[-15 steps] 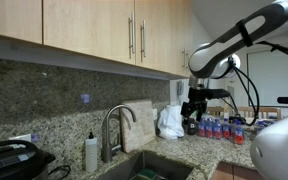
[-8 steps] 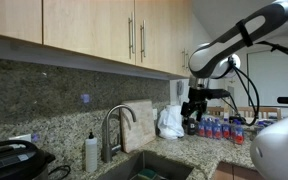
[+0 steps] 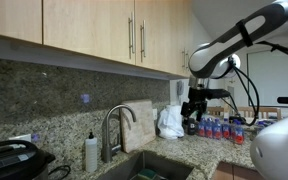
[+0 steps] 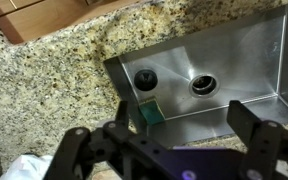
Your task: Move the nozzle to the left
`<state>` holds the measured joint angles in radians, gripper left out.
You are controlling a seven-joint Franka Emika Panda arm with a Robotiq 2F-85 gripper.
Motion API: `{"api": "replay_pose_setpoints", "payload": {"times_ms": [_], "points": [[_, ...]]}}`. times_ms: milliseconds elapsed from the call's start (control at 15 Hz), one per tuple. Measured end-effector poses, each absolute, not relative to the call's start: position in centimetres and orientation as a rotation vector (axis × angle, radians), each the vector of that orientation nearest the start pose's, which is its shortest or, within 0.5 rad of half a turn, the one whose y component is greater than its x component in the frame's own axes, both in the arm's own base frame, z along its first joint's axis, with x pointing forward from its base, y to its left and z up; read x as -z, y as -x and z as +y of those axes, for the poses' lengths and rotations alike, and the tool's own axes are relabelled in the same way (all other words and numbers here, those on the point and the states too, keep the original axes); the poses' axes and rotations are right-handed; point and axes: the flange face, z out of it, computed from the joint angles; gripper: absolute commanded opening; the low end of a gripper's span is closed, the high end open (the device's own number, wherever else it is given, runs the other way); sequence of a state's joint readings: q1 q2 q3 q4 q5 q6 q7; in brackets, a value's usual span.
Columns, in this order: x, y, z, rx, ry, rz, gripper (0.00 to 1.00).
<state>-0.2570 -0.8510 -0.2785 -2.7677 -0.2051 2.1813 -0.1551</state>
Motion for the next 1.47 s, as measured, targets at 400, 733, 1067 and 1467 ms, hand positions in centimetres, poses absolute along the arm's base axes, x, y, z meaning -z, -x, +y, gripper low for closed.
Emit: {"api": "replay_pose_setpoints", "payload": {"times_ms": [400,733,1067,1467], "points": [[-50.1,-28.4,-23.2,0.503,3.158,0.250,1.00],[-52.4,-33.0,-28.7,0.573,3.130,-0.030,1.00],[-48.4,-38.9,-27.5,0.645,2.905,-0.258,1.00],[-42.4,-42.6,-28.1,0.553,2.828,-0.100,1.00]]}}
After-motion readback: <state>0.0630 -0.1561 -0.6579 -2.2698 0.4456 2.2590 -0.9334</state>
